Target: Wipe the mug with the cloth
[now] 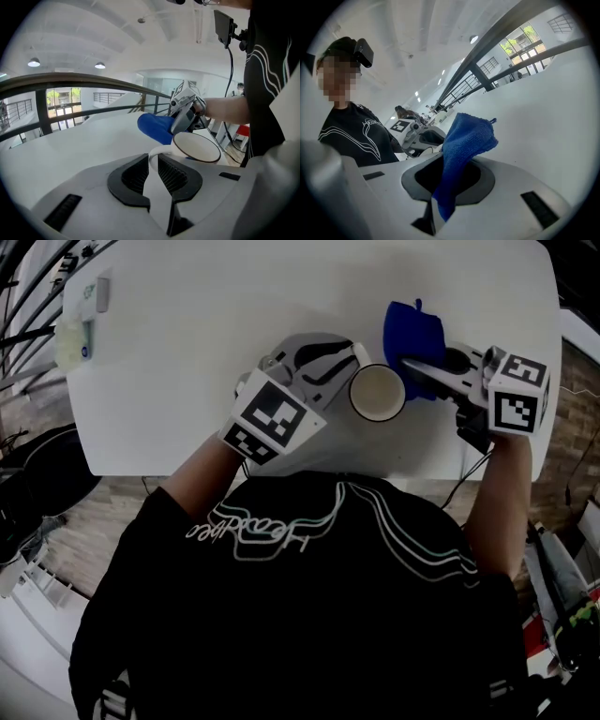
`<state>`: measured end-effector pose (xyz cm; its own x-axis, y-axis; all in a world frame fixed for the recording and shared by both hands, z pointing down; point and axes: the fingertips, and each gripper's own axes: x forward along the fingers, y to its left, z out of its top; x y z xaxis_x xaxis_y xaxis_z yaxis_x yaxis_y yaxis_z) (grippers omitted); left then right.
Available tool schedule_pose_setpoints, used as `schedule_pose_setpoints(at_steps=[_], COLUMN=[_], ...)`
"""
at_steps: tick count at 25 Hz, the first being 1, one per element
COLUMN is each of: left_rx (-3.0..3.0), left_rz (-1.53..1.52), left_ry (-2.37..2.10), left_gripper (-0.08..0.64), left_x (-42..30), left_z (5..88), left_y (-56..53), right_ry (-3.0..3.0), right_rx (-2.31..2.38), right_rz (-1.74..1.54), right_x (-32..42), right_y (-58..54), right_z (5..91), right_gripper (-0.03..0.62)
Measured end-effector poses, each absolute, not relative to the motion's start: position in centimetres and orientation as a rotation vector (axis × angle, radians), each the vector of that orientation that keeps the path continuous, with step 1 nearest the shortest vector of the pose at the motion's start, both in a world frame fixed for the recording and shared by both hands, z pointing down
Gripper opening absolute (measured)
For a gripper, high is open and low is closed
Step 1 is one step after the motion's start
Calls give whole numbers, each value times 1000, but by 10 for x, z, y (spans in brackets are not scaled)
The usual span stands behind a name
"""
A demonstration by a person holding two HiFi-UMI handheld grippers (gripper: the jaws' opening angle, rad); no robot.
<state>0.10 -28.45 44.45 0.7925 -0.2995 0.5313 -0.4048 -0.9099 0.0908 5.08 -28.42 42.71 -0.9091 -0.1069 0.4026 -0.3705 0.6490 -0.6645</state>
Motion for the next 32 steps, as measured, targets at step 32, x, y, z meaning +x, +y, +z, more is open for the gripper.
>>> schedule_pose_setpoints(at_steps=[32], left_rx=[2580], left_rz=[308], left_ry=[-798], left_gripper=[21], left_x=[-38], left_z=[314], left_y=[-149], right_ry=[-2688], right_rx=[918], right_rz=[583], right_x=[88], right_y=[-147], right_z=[287], right_gripper=[51])
